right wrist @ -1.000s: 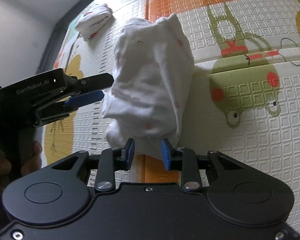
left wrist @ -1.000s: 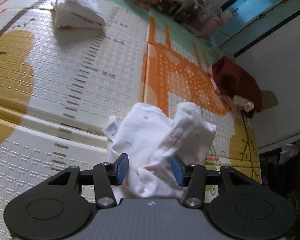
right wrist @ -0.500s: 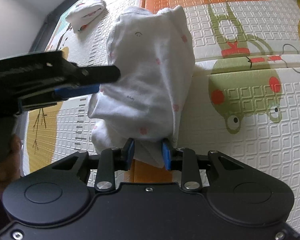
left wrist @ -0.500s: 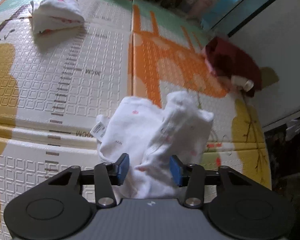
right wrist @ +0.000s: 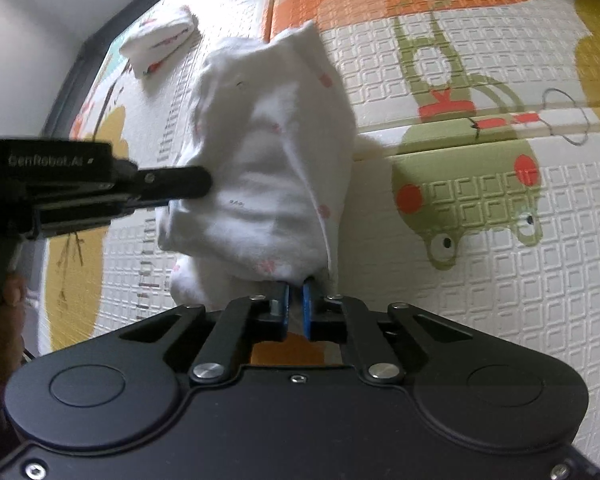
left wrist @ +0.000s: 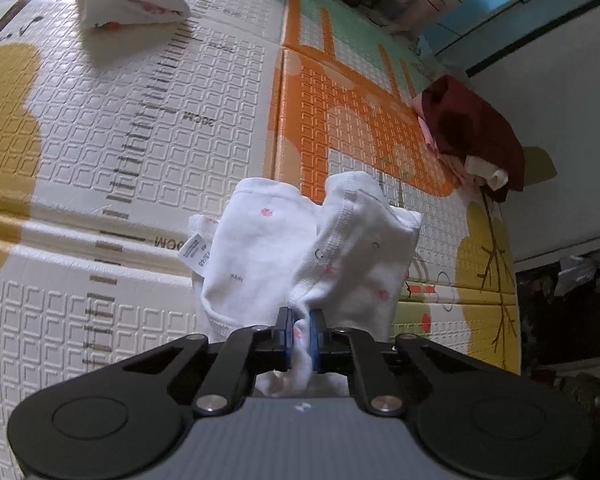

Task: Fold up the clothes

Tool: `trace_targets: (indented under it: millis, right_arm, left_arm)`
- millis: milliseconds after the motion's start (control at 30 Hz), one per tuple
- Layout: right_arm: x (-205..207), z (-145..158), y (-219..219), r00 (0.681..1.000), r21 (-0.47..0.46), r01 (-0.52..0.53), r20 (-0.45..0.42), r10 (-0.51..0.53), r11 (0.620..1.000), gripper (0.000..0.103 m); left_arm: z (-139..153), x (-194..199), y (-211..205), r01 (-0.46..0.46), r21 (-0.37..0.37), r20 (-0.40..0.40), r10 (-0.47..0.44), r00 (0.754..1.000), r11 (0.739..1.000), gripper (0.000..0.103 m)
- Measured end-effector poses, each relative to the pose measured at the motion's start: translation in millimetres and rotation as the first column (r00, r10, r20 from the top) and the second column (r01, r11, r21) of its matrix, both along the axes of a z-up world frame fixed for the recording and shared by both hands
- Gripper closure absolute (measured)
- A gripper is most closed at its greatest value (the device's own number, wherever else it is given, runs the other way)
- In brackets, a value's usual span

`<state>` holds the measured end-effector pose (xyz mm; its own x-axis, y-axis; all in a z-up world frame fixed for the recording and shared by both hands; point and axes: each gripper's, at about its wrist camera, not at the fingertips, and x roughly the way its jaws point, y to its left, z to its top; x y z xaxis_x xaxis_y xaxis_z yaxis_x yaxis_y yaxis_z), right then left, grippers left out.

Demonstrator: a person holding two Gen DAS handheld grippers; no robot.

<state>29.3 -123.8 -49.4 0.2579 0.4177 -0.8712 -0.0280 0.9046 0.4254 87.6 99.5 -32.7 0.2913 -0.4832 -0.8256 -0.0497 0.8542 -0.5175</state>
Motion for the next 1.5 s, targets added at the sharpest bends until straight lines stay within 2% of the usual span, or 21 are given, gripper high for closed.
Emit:
trace_targets:
  millis: [167, 267, 367, 500, 700, 933, 1233, 1400, 1500]
  right_arm:
    - [-4, 10, -27, 0.997, 0.057, 0.077, 0.007, -0.077, 0.995, 0.099]
    - [-5, 11, -40, 0.993, 0.077, 0.115, 0.001, -0.116, 0.99, 0.099]
    - [-6, 11, -53, 0.988, 0.102, 0.157, -0.007, -0.157, 0.982, 0.099]
    - [-6, 8, -62, 0.982, 0.117, 0.187, -0.023, -0.185, 0.975, 0.099]
    - [-7, 4, -70, 0.972, 0.104, 0.236, -0.03, -0.234, 0.966, 0.099]
    - [-6, -10, -93, 0.931, 0.104, 0.362, -0.085, -0.354, 0.927, 0.1]
    - [-8, -20, -113, 0.87, 0.065, 0.488, -0.112, -0.48, 0.87, 0.103]
    - [-7, -29, -122, 0.849, 0.024, 0.521, -0.123, -0.514, 0.853, 0.103]
    - [-9, -29, -127, 0.855, 0.057, 0.512, -0.133, -0.502, 0.857, 0.102]
  left_arm:
    - [5, -4, 8, -0.021, -0.02, -0.023, 0.021, 1.0, 1.0, 0.094]
    - [1, -6, 10, -0.023, 0.001, -0.04, 0.023, 0.999, 1.0, 0.093]
    - [-5, -9, 12, -0.023, -0.047, -0.057, 0.02, 0.998, 0.999, 0.093]
    - [-5, -11, 6, -0.008, -0.08, -0.038, 0.005, 0.999, 0.997, 0.09]
    - [-23, -8, -7, 0.036, -0.028, -0.102, -0.039, 0.994, 0.999, 0.09]
    - [-43, -9, -21, 0.072, 0.004, -0.157, -0.07, 0.985, 0.997, 0.09]
    - [-49, -10, -25, 0.074, 0.009, -0.171, -0.072, 0.983, 0.997, 0.091]
    - [-50, -11, -26, 0.073, 0.017, -0.168, -0.069, 0.983, 0.997, 0.091]
    - [-49, -11, -26, 0.074, 0.013, -0.165, -0.071, 0.984, 0.997, 0.092]
